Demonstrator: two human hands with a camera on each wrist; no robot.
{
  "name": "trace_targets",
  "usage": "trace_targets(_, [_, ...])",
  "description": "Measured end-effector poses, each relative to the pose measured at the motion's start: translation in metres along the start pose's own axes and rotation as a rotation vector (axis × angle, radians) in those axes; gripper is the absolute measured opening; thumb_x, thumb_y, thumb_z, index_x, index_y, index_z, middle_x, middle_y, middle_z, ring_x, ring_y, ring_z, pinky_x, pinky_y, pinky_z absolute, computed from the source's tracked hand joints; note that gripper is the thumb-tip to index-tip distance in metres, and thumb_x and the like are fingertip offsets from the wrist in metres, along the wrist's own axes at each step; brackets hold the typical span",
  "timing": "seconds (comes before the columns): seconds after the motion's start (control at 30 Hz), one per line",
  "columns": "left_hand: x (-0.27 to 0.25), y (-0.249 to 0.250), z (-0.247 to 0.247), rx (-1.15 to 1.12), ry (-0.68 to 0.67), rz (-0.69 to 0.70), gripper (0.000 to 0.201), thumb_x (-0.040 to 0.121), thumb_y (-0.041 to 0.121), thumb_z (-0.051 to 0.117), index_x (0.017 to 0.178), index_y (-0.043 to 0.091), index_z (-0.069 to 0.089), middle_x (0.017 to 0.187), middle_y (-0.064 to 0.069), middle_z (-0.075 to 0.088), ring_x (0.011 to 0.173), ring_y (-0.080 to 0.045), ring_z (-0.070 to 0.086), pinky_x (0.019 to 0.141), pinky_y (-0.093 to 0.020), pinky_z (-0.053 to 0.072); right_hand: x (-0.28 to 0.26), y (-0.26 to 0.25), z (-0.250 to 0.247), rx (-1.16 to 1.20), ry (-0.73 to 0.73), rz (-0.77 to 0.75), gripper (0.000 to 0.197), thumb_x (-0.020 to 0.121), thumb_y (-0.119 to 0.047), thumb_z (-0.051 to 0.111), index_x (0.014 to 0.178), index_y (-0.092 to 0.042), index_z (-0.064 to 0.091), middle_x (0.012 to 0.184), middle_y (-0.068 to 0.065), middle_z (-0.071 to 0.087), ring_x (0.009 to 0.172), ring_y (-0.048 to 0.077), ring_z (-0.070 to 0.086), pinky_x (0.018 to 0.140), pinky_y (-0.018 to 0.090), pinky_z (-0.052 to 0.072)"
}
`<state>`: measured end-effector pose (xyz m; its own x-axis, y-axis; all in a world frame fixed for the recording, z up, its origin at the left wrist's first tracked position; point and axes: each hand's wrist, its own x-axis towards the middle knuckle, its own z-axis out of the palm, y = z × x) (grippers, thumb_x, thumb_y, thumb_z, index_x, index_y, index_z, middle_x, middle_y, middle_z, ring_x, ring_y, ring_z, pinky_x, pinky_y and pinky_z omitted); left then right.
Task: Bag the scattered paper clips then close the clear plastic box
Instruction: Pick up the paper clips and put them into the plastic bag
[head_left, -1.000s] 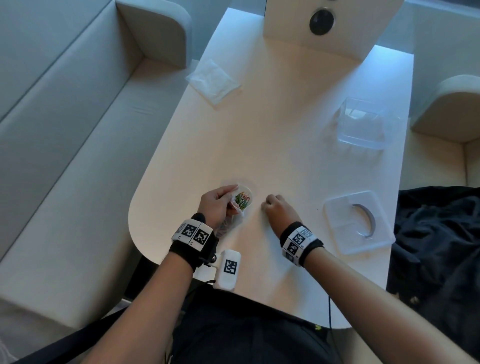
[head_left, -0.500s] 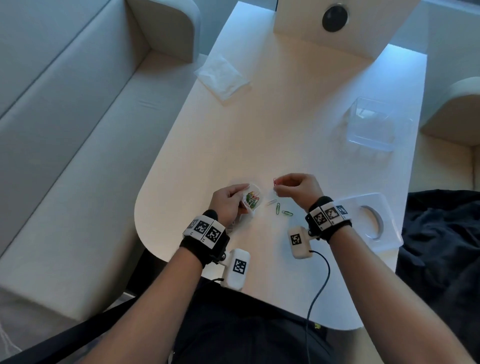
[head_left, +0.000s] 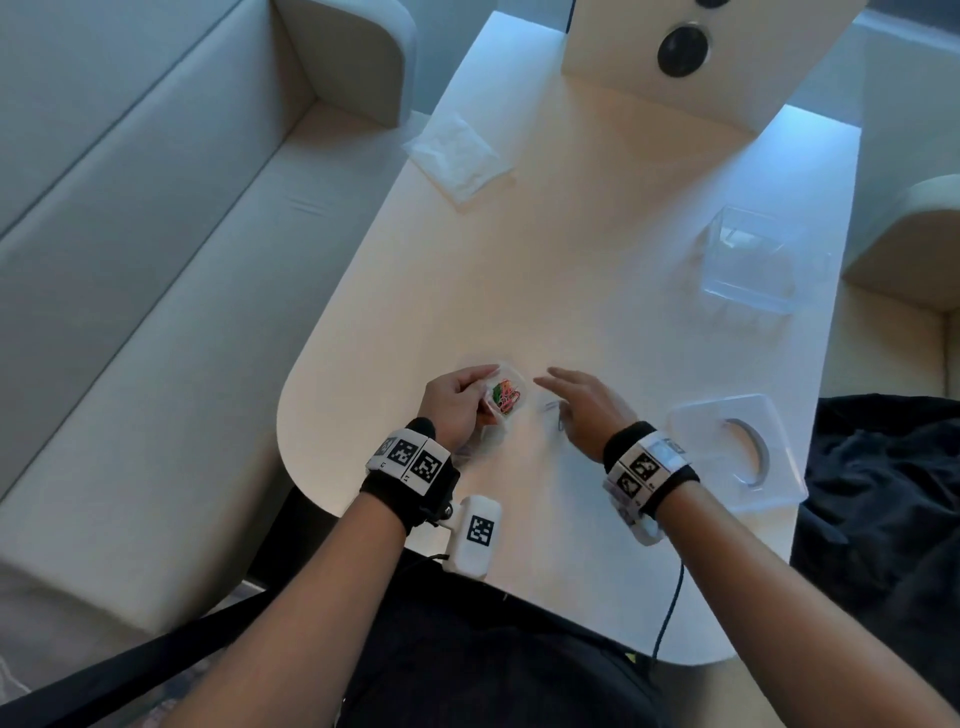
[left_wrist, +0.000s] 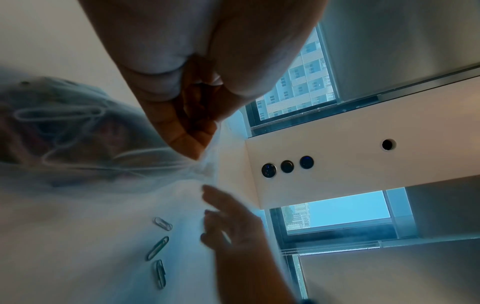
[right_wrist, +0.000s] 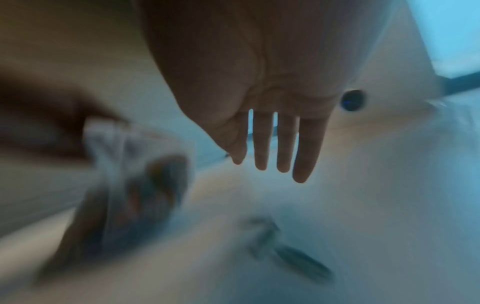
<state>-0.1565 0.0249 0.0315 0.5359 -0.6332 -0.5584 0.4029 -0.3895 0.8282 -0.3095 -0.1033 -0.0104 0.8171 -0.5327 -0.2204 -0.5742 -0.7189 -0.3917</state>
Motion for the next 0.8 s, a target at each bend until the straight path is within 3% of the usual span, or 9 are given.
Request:
trace_targets(0.07, [-0.001, 0.0, -0.002, -0.004, -0.006, 0.008, 0.028, 0.096, 0.002, 0.051, 0.119, 0.002, 0.065, 0.105, -0.009, 0.066, 0.069, -0.001, 0.065, 0.06, -0.011, 0.053, -0.016, 0.007, 0.023, -0.28, -0.226, -0.053, 0.072, 0.083, 0.011, 0.041, 0.149, -0.015, 0.031, 0.159, 0.012, 0.023, 0.142, 0.037, 0.027, 0.11, 0.047, 0.038])
trace_targets(0.1, [-0.002, 0.001, -0.003, -0.011, -0.008, 0.01, 0.028, 0.096, 0.002, 0.051, 0.12, 0.001, 0.065, 0.104, -0.008, 0.066, 0.067, 0.001, 0.065, 0.058, -0.01, 0.052, -0.026, 0.01, 0.03, -0.324, -0.225, -0.074, 0.075, 0.082, 0.013, 0.039, 0.151, -0.01, 0.024, 0.16, 0.014, 0.016, 0.143, 0.04, 0.023, 0.11, 0.05, 0.037])
trace_targets(0.13, [-0.003, 0.002, -0.004, -0.019, -0.006, 0.013, 0.028, 0.095, 0.002, 0.052, 0.12, 0.001, 0.065, 0.102, -0.007, 0.065, 0.066, 0.001, 0.065, 0.057, -0.009, 0.051, -0.036, 0.014, 0.035, -0.333, -0.204, -0.11, 0.073, 0.081, 0.013, 0.035, 0.151, -0.003, 0.024, 0.159, 0.018, 0.019, 0.142, 0.043, 0.026, 0.109, 0.051, 0.038])
trace_targets(0.2, [-0.004, 0.002, -0.006, -0.032, 0.002, 0.013, 0.028, 0.095, 0.003, 0.053, 0.12, 0.002, 0.065, 0.1, -0.006, 0.065, 0.072, -0.003, 0.064, 0.058, -0.011, 0.052, -0.051, 0.014, 0.036, -0.419, -0.176, -0.205, 0.06, 0.08, 0.013, 0.027, 0.139, 0.01, 0.039, 0.145, 0.029, 0.041, 0.13, 0.043, 0.045, 0.103, 0.048, 0.045])
trace_targets(0.3, [-0.005, 0.001, -0.007, -0.044, 0.017, 0.003, 0.027, 0.095, 0.002, 0.053, 0.119, 0.001, 0.065, 0.101, -0.008, 0.066, 0.074, -0.006, 0.064, 0.058, -0.014, 0.054, -0.057, 0.026, 0.037, -0.49, -0.039, -0.285, 0.05, 0.072, 0.012, 0.031, 0.107, 0.011, 0.068, 0.109, 0.025, 0.068, 0.098, 0.035, 0.067, 0.084, 0.038, 0.058])
trace_targets(0.37, [-0.006, 0.0, -0.007, -0.043, 0.024, -0.005, 0.028, 0.095, 0.002, 0.053, 0.119, 0.001, 0.065, 0.101, -0.008, 0.065, 0.075, -0.008, 0.063, 0.056, -0.013, 0.053, -0.057, 0.029, 0.035, -0.37, -0.001, -0.248, 0.046, 0.062, 0.019, 0.048, 0.1, 0.008, 0.072, 0.103, 0.023, 0.069, 0.087, 0.036, 0.068, 0.071, 0.038, 0.061])
trace_targets(0.47, [-0.009, 0.0, -0.007, -0.05, 0.025, -0.008, 0.028, 0.094, 0.001, 0.053, 0.119, 0.0, 0.064, 0.099, -0.01, 0.065, 0.074, -0.01, 0.063, 0.056, -0.013, 0.053, -0.05, 0.036, 0.03, -0.202, -0.045, -0.188, 0.045, 0.054, 0.025, 0.068, 0.092, 0.001, 0.073, 0.095, 0.018, 0.068, 0.08, 0.033, 0.066, 0.065, 0.036, 0.061])
trace_targets(0.6, [-0.01, 0.0, -0.005, -0.076, 0.029, -0.016, 0.027, 0.094, 0.001, 0.054, 0.118, 0.0, 0.065, 0.088, -0.004, 0.066, 0.068, -0.008, 0.065, 0.057, -0.013, 0.054, -0.035, 0.033, 0.016, 0.038, -0.015, -0.001, 0.017, 0.074, 0.009, 0.069, 0.081, -0.005, 0.076, 0.09, 0.013, 0.069, 0.077, 0.031, 0.067, 0.073, 0.029, 0.053])
trace_targets(0.8, [-0.009, -0.002, -0.004, -0.061, 0.022, -0.024, 0.027, 0.094, 0.003, 0.055, 0.118, 0.002, 0.065, 0.097, -0.008, 0.066, 0.077, -0.012, 0.064, 0.063, -0.018, 0.057, -0.014, 0.018, -0.002, 0.011, -0.122, 0.26, 0.012, 0.074, -0.005, 0.068, 0.076, -0.014, 0.077, 0.081, 0.003, 0.072, 0.075, 0.019, 0.065, 0.076, 0.024, 0.054])
